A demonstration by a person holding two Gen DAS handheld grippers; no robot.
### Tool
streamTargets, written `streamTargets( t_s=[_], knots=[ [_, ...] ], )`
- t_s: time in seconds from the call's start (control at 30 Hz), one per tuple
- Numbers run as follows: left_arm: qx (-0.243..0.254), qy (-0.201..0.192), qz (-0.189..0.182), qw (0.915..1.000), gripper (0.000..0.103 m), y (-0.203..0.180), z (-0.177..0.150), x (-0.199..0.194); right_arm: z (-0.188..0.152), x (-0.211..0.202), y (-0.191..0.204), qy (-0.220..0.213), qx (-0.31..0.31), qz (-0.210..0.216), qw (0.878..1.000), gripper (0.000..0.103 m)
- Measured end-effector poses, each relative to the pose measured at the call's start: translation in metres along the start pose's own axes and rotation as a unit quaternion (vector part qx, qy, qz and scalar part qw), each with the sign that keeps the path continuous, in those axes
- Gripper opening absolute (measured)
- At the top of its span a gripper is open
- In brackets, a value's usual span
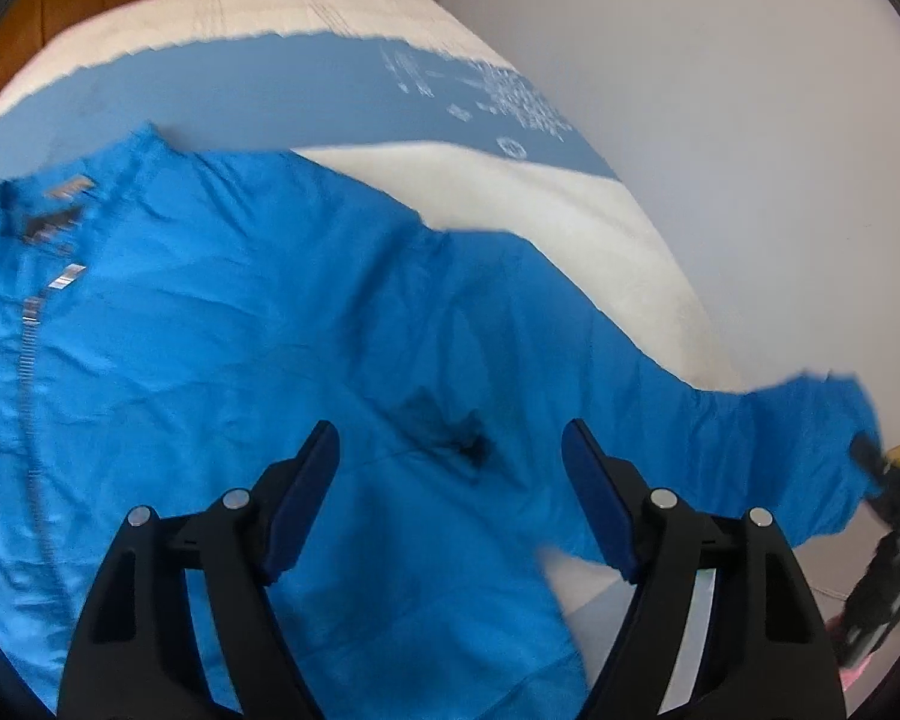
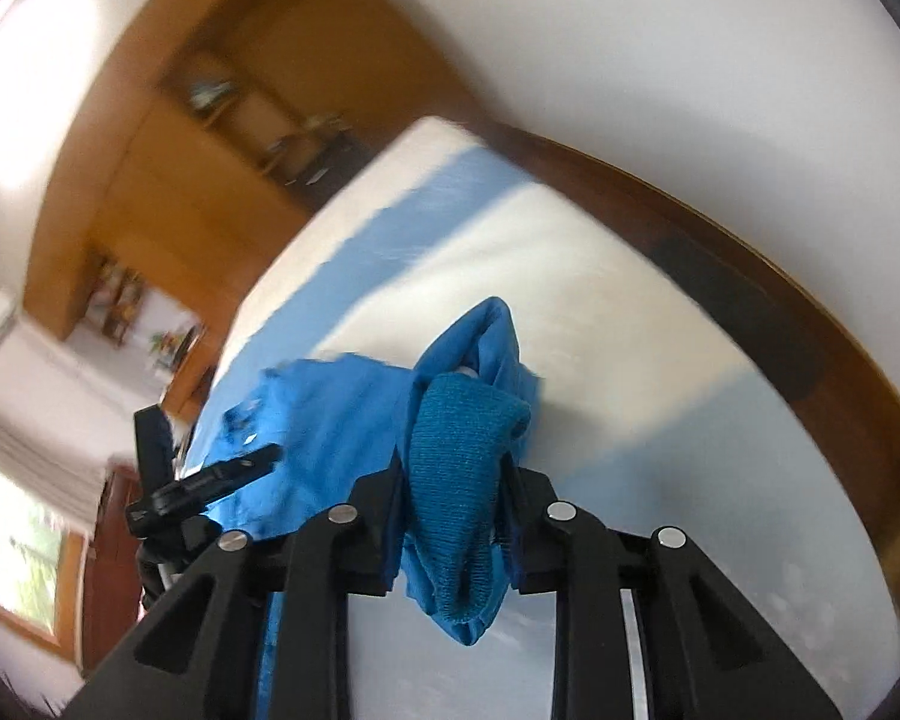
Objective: Fold large clothes
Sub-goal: 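Grasp the blue jacket sleeve cuff with the right tool and lift it, then lay the held sleeve across the jacket body and open the right tool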
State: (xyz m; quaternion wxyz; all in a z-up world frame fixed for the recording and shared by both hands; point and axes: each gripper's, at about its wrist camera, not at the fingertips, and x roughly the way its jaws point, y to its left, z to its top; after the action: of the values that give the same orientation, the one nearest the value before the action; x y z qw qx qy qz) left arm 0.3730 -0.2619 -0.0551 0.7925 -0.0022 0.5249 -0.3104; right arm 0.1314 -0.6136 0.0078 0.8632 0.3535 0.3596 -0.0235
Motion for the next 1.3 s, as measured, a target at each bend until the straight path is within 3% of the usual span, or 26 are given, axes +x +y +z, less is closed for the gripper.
streamTargets(
  t_s=[0.23,0.47,0.6,0.7,0.77,0.8,0.87,1.0,1.13,1.27,1.3],
  knots=[
    [-0.006,-0.031,0.052,0.9981,0.075,0.048,-0.010,-0.044,0.014,0.089,0.114,0.038,-0.113,0.005,0.993,0.025],
    [-0.039,-0.047,0.103,0.9928,0.075,0.110,-0.026,-0.069,-0.010,0.172,0.192,0.089,-0.198,-0.006,0.976,0.026],
    [-0.065,-0.048,0.095,0.9922,0.075,0.135,-0.032,-0.072,-0.027,0.210,0.220,0.124,-0.230,-0.001,0.965,0.026],
    [-0.078,-0.048,0.074,0.9931,0.077,0.142,-0.034,-0.070,-0.036,0.233,0.232,0.158,-0.229,0.032,0.960,0.033],
    [-0.095,-0.045,0.040,0.9937,0.078,0.149,-0.034,-0.069,-0.038,0.236,0.236,0.180,-0.216,0.081,0.956,0.044],
    [-0.101,-0.044,0.030,0.9935,0.078,0.152,-0.035,-0.068,-0.037,0.234,0.233,0.197,-0.200,0.127,0.951,0.047],
    [-0.118,-0.046,0.004,0.9919,0.080,0.156,-0.037,-0.069,-0.034,0.225,0.226,0.201,-0.187,0.158,0.948,0.048],
    [-0.142,-0.042,-0.028,0.9886,0.084,0.160,-0.036,-0.062,-0.023,0.199,0.204,0.160,-0.194,0.090,0.964,0.048],
    [-0.151,-0.020,-0.008,0.9884,0.085,0.156,-0.030,-0.042,-0.006,0.167,0.160,0.111,-0.164,0.026,0.980,0.048],
    [-0.157,-0.007,-0.005,0.9876,0.084,0.147,-0.017,-0.019,0.010,0.161,0.125,0.087,-0.125,-0.027,0.988,0.048],
    [-0.153,-0.006,0.002,0.9882,0.077,0.145,-0.012,-0.014,0.015,0.161,0.114,0.084,-0.109,-0.037,0.990,0.048]
  ],
)
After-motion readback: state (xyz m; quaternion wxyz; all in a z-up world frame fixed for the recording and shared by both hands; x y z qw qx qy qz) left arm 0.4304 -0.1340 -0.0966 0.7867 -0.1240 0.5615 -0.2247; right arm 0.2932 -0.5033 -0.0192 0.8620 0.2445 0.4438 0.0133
